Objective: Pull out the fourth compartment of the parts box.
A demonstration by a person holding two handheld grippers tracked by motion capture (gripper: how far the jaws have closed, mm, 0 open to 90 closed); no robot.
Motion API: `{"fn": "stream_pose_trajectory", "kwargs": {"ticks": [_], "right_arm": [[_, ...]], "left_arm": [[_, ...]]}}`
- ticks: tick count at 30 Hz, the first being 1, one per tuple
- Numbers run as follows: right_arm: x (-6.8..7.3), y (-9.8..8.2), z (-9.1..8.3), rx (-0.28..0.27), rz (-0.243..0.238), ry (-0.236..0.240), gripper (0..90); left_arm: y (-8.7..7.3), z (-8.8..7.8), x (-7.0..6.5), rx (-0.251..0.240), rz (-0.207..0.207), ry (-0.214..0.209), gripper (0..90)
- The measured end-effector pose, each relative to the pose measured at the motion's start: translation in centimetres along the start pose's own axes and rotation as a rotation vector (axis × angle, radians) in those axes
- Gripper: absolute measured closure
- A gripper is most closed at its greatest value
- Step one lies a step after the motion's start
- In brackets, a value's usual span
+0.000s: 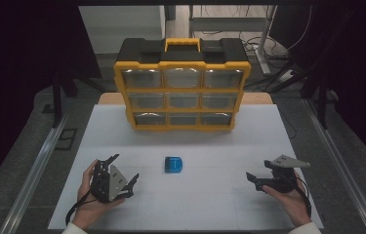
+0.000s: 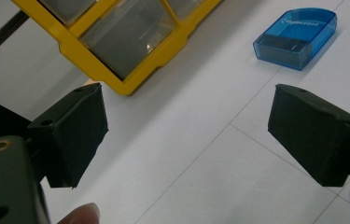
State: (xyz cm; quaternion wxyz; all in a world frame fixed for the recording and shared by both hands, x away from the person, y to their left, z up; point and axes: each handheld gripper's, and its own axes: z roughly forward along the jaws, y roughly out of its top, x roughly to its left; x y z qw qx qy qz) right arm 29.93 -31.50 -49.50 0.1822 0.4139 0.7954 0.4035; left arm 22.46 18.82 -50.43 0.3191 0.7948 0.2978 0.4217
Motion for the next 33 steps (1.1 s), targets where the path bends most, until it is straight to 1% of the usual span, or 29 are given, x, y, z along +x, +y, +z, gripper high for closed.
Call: {"fn": "stream_pose_trajectory", "kwargs": {"ticks": [2,3,8,14,15,16,18,22,26,27,28,29,32,33], "right_arm": [[0.0,0.0,0.0,0.001,-0.002,-0.002,12.2],[0.0,0.0,0.0,0.0,-0.001,-0.003,12.3],[0.1,0.0,-0.2,-0.006,-0.003,-0.007,12.4],[0.0,0.0,-0.1,-0.001,-0.002,-0.006,12.4],[0.1,0.0,-0.1,-0.002,-0.004,-0.006,12.4],[0.1,0.0,-0.1,-0.002,-0.006,-0.006,12.4],[0.1,0.0,-0.1,-0.002,-0.007,-0.006,12.4],[0.1,0.1,-0.1,-0.002,-0.006,-0.008,12.4],[0.1,0.0,-0.1,-0.001,-0.007,-0.008,12.4],[0.1,0.0,-0.1,0.0,-0.006,-0.008,12.4],[0.1,0.0,-0.1,0.002,-0.004,-0.01,12.4],[0.1,0.0,-0.1,0.002,-0.004,-0.01,12.4],[0.1,0.0,-0.1,-0.001,-0.006,-0.011,12.4],[0.1,0.0,-0.1,-0.001,-0.006,-0.011,12.4]], "left_arm": [[0.1,0.0,-0.1,0.002,0.017,0.004,12.2],[0.1,0.0,-0.1,0.002,0.017,0.004,12.2],[0.3,-0.1,-0.3,0.003,0.076,0.029,12.0],[0.5,-0.1,-0.2,-0.004,0.095,0.048,12.2],[0.6,-0.1,-0.3,-0.003,0.11,0.056,12.2],[0.6,-0.1,-0.3,-0.003,0.11,0.056,12.2],[0.8,0.0,-0.4,0.002,0.139,0.065,12.1],[1.0,0.1,-0.5,0.004,0.172,0.076,12.1],[1.4,0.4,-0.7,0.005,0.213,0.093,12.0],[1.4,0.5,-0.7,-0.002,0.209,0.093,12.0],[1.5,0.5,-0.8,0.0,0.227,0.098,12.0],[1.5,0.5,-0.8,0.0,0.227,0.098,12.0],[1.5,0.6,-1.1,0.0,0.251,0.105,11.9],[1.6,0.6,-1.1,-0.002,0.251,0.104,11.9]]}}
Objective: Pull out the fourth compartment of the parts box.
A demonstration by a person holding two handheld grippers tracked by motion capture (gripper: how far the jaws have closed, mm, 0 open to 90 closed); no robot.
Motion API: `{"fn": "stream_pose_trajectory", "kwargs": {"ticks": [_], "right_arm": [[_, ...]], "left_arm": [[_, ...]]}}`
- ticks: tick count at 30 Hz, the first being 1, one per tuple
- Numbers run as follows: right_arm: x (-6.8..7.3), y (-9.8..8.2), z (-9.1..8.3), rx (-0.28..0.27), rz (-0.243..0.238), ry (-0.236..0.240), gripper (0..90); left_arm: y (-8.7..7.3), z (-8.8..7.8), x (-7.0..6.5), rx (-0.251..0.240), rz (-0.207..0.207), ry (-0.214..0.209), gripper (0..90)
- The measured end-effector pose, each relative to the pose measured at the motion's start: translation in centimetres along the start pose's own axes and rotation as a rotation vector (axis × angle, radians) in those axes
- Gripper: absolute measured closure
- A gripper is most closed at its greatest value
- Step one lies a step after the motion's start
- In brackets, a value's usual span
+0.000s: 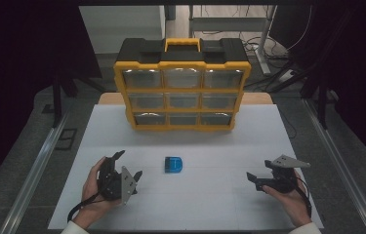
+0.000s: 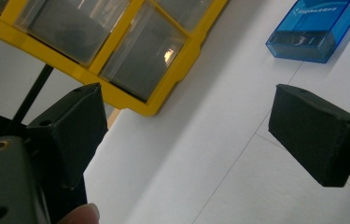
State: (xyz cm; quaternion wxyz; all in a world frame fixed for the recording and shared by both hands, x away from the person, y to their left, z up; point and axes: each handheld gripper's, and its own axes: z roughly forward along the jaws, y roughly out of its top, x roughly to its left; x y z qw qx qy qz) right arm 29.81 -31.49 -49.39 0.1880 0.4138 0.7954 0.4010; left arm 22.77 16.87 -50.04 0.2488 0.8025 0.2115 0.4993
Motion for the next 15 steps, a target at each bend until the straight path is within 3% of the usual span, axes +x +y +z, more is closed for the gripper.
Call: {"fn": "stream_pose_trajectory", "kwargs": {"ticks": [15], "right_arm": [[-0.03,-0.02,0.18,0.007,-0.004,0.0,12.4]], "left_arm": [[0.9,0.84,0.2,-0.007,0.057,0.006,11.5]]}}
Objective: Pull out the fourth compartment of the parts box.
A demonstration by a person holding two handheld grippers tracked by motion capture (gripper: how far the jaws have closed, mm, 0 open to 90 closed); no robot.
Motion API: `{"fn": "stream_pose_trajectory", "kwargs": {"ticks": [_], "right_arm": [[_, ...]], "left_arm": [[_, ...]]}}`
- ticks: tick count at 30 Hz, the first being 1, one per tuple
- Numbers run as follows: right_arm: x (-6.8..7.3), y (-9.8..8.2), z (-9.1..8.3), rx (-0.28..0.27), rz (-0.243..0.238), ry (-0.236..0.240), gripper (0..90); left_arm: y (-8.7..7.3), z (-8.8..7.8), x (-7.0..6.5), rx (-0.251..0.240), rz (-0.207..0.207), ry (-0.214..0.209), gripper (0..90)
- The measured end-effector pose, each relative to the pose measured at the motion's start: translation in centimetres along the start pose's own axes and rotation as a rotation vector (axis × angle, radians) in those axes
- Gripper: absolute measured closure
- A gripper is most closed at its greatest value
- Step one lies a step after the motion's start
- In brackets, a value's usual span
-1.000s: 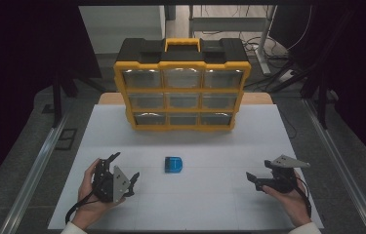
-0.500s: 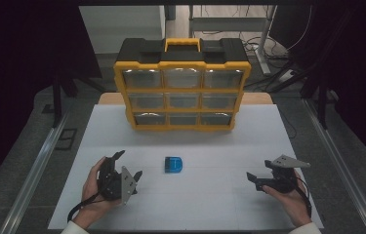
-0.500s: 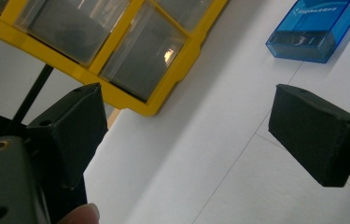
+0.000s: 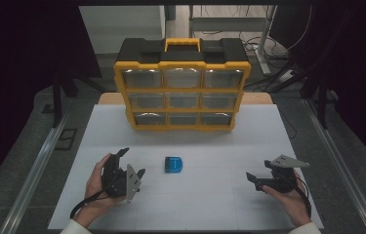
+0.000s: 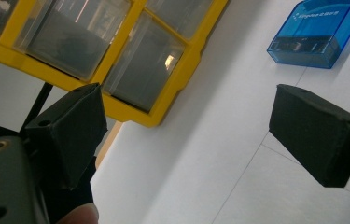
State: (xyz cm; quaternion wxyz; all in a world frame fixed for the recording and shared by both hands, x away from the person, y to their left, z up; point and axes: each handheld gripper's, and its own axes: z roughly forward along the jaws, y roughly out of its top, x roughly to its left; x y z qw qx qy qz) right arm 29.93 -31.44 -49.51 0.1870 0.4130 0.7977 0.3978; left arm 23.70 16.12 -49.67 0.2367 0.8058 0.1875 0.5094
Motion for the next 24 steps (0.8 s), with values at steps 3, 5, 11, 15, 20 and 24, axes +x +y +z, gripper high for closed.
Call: {"fn": "stream_pose_trajectory", "kwargs": {"ticks": [3,5,11,15,20,24], "right_arm": [[0.0,0.0,0.0,-0.002,0.003,0.002,12.4],[0.0,0.0,0.0,-0.003,0.001,0.002,12.4],[0.0,0.0,-0.1,-0.005,0.003,0.002,12.4],[-0.1,0.0,0.0,-0.003,0.005,0.002,12.4],[-0.1,0.0,0.0,-0.003,0.001,0.003,12.4],[0.0,0.0,0.0,-0.004,0.004,0.005,12.4]], "left_arm": [[0.2,0.4,0.3,0.006,0.004,-0.001,11.5],[0.3,0.5,0.5,0.007,0.006,0.0,11.5],[0.6,0.8,1.0,0.001,0.004,-0.002,11.4],[0.7,1.2,1.6,0.0,-0.006,0.0,11.5],[1.0,1.6,2.0,0.0,-0.008,0.003,11.4],[1.3,1.9,2.4,-0.003,-0.019,-0.007,11.1]]}}
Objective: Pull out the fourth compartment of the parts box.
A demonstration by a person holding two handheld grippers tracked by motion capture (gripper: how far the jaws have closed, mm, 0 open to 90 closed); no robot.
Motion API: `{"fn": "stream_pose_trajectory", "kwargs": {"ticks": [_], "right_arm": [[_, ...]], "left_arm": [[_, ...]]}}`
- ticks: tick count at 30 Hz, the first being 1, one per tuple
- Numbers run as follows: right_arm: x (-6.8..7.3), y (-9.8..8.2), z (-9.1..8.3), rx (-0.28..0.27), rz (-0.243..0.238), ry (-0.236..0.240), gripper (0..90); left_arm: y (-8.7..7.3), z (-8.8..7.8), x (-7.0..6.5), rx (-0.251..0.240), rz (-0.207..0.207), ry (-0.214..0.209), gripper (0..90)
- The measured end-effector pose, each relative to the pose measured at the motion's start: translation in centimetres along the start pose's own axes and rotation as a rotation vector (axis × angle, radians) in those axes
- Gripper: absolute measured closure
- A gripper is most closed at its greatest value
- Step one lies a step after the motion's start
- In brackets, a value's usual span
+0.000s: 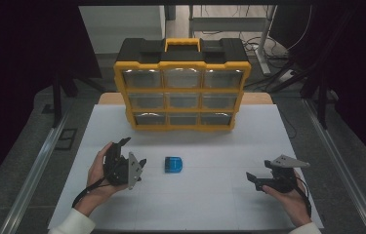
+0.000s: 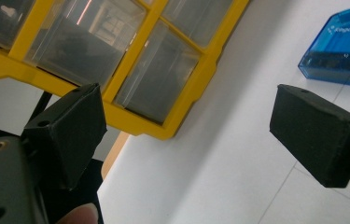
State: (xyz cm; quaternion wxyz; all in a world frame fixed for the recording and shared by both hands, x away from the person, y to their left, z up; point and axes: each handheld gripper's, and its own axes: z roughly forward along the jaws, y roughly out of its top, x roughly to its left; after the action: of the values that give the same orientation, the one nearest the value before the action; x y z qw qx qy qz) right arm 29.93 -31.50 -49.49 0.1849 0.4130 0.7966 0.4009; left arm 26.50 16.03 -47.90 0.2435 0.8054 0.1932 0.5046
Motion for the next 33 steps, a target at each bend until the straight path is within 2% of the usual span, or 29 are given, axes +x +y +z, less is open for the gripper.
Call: {"fn": "stream_pose_trajectory", "kwargs": {"ticks": [8,10,14,17,23,33], "right_arm": [[-0.1,0.0,0.0,0.0,0.004,0.004,12.4],[-0.1,0.0,0.1,-0.002,0.01,0.008,12.4],[-0.1,0.0,0.0,-0.001,0.012,0.008,12.4],[-0.2,-0.1,0.0,-0.002,0.016,0.01,12.4],[-0.1,-0.1,0.0,-0.002,0.01,0.01,12.4],[-0.1,0.0,0.0,-0.003,0.002,0.014,12.5]], "left_arm": [[0.5,0.6,1.0,-0.003,0.001,0.011,11.2],[0.7,0.7,1.2,-0.008,0.002,-0.01,11.4],[1.0,1.0,1.5,-0.012,-0.003,-0.009,11.6],[1.1,1.3,1.6,-0.005,0.01,-0.001,11.5],[1.3,1.9,1.7,-0.005,0.008,-0.001,11.3],[1.8,2.4,2.6,-0.01,0.014,0.024,11.3]]}}
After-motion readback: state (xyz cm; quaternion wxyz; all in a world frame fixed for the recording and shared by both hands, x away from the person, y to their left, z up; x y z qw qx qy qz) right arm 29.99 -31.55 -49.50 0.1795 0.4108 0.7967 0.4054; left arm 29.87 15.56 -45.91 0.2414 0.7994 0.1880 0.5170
